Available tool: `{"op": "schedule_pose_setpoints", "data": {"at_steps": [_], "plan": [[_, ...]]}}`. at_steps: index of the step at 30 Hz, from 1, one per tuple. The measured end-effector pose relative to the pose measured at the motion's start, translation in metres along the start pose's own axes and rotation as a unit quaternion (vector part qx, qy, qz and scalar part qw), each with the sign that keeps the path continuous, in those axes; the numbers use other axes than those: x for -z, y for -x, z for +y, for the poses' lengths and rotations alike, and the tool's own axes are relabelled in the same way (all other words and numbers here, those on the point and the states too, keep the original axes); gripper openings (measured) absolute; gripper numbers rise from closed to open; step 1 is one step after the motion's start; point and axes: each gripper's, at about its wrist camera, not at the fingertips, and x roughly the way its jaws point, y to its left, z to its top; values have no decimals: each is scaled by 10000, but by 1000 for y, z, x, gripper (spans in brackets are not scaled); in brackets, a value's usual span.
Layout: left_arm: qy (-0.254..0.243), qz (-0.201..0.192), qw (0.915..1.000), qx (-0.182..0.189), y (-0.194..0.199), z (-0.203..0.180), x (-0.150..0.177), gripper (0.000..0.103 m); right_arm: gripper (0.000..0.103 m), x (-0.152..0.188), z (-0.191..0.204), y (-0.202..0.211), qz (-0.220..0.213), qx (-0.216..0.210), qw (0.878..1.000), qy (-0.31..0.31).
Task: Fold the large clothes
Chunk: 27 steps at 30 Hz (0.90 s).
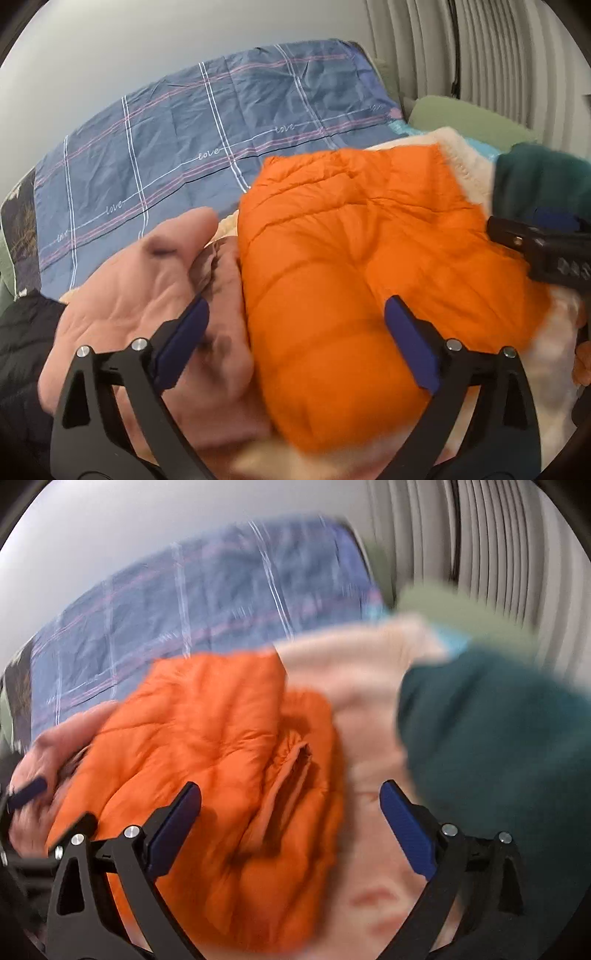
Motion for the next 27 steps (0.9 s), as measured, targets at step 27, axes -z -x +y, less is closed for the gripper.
{"op": "schedule_pose_setpoints", "data": {"at_steps": [27], "plan": [[335,-705,9961,-409,334,-24,145,101,102,135,-3,309,-1125,187,9934,-104]]}}
